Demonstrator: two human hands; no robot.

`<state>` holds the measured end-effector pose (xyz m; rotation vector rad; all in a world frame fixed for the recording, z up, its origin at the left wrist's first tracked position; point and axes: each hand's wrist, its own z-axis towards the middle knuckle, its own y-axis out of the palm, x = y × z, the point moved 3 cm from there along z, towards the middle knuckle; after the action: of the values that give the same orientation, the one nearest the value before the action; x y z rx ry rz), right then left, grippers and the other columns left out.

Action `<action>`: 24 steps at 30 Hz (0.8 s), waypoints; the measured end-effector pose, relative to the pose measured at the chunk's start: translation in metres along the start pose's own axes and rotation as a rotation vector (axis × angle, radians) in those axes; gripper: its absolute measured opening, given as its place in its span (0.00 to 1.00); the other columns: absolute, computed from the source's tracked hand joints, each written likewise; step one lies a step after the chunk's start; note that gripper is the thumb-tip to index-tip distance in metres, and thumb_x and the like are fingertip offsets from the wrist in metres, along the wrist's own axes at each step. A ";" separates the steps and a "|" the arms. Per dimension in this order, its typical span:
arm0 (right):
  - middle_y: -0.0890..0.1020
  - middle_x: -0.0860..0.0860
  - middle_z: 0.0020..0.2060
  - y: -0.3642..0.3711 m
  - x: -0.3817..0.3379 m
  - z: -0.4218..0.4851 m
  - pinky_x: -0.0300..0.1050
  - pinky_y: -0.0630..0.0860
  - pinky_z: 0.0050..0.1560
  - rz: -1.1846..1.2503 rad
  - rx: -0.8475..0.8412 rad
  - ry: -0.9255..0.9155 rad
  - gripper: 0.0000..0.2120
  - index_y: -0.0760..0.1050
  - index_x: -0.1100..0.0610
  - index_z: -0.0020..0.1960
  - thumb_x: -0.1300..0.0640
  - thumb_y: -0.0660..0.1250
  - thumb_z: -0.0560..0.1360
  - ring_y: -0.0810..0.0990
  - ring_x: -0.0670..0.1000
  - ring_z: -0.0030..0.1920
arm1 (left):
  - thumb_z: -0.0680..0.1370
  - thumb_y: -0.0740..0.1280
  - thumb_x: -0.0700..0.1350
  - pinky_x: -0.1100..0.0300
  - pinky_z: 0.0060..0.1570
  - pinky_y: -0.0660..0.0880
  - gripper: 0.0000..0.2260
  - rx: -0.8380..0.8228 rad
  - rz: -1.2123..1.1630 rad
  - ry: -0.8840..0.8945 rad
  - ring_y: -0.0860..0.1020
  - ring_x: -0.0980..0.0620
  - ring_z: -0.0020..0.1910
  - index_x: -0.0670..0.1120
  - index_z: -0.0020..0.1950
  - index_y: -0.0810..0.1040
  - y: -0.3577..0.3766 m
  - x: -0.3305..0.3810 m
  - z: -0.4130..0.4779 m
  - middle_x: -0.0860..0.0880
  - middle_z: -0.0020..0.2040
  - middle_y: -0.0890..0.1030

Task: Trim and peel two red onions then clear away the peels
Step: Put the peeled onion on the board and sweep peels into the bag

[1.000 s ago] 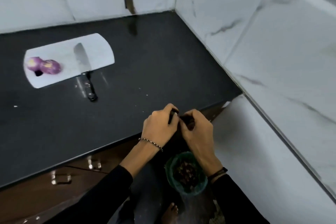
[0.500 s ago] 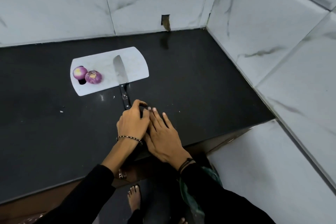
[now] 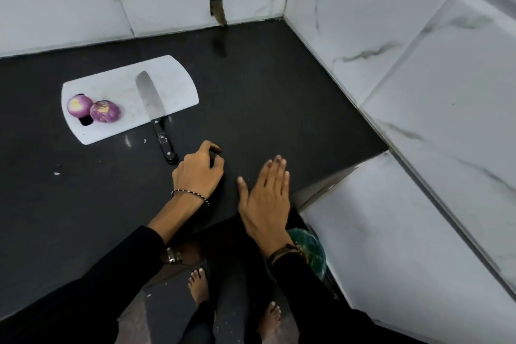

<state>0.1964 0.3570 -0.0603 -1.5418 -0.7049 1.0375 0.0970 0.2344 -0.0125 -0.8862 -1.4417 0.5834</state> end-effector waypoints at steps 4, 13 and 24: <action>0.51 0.68 0.78 -0.019 0.046 -0.033 0.59 0.49 0.80 -0.041 0.064 0.175 0.42 0.52 0.72 0.78 0.36 0.40 0.82 0.49 0.65 0.80 | 0.79 0.61 0.50 0.53 0.44 0.71 0.09 -0.028 -0.013 0.004 0.79 0.44 0.47 0.55 0.59 0.75 0.008 0.009 -0.006 0.50 0.41 0.80; 0.50 0.57 0.81 -0.003 -0.048 -0.018 0.54 0.38 0.80 0.019 -0.170 -0.494 0.31 0.46 0.59 0.82 0.49 0.51 0.83 0.42 0.55 0.81 | 0.79 0.61 0.49 0.52 0.47 0.72 0.10 0.061 0.001 0.021 0.80 0.40 0.51 0.54 0.59 0.76 0.005 0.026 -0.012 0.46 0.44 0.82; 0.42 0.65 0.79 -0.014 0.080 -0.064 0.57 0.42 0.80 0.023 -0.055 0.188 0.41 0.42 0.67 0.80 0.35 0.38 0.82 0.38 0.61 0.80 | 0.78 0.61 0.49 0.53 0.45 0.71 0.10 0.043 -0.012 0.010 0.79 0.45 0.44 0.54 0.58 0.76 0.021 0.027 -0.028 0.51 0.35 0.77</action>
<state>0.2898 0.4003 -0.0644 -1.6729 -0.5904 0.8823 0.1298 0.2636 -0.0107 -0.8447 -1.4194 0.5980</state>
